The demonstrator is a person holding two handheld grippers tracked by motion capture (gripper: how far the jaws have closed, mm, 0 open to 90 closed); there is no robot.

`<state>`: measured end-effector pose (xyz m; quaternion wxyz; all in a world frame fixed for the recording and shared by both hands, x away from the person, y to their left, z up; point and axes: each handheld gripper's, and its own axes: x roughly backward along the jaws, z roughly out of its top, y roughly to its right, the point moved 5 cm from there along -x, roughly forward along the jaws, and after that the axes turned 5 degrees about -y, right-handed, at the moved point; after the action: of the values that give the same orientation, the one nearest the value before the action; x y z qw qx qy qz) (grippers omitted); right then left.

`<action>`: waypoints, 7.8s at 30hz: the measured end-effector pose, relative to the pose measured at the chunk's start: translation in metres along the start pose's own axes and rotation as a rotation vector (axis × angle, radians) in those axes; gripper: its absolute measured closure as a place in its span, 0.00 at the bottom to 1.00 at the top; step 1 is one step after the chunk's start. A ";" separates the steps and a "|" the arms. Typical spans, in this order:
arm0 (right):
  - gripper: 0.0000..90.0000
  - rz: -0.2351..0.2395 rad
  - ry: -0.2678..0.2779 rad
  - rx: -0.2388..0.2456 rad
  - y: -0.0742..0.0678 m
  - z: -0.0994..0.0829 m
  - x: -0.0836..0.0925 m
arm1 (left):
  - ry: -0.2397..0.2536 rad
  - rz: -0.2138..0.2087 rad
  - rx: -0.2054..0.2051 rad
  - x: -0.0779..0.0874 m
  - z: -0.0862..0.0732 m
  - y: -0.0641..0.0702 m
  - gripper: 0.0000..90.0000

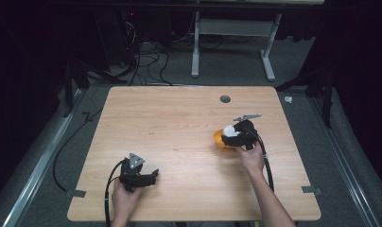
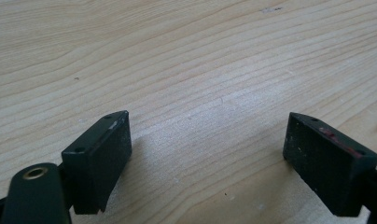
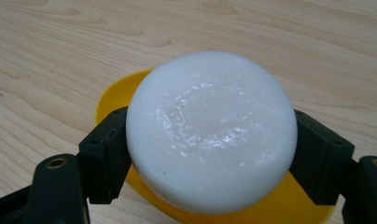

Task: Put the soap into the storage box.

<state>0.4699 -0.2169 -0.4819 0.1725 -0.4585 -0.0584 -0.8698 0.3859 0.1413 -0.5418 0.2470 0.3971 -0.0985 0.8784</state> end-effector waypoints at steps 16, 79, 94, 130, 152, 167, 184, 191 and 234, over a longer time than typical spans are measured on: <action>0.27 -0.010 -0.036 -0.018 0.000 -0.002 -0.010 | 0.000 0.000 0.000 0.000 0.000 0.000 0.17; 0.32 -0.002 0.177 -0.014 0.019 -0.012 0.061 | 0.001 -0.001 -0.002 0.000 0.000 0.000 0.18; 0.33 -0.004 0.194 -0.011 0.021 -0.021 0.071 | 0.001 0.000 -0.002 0.000 0.000 0.000 0.18; 0.34 -0.006 0.239 -0.062 0.037 -0.057 0.097 | 0.000 -0.001 -0.003 0.000 0.000 0.000 0.18; 0.34 0.003 0.245 -0.099 0.045 -0.082 0.103 | 0.000 -0.001 -0.003 0.000 0.000 0.000 0.18; 0.34 0.011 0.255 -0.112 0.046 -0.097 0.107 | 0.000 0.000 -0.003 0.000 0.000 0.000 0.18; 0.34 0.038 0.251 -0.129 0.042 -0.113 0.098 | -0.002 0.000 -0.004 0.000 0.000 0.000 0.18; 0.34 0.046 0.246 -0.126 0.039 -0.119 0.094 | -0.002 0.000 -0.004 0.000 0.000 0.000 0.18; 0.34 0.065 0.158 -0.078 0.007 -0.143 0.052 | -0.002 0.000 -0.003 0.000 0.000 0.000 0.18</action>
<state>0.3340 -0.2733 -0.5223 0.1869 -0.3964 0.0044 -0.8988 0.3854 0.1411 -0.5417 0.2477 0.3975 -0.1002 0.8779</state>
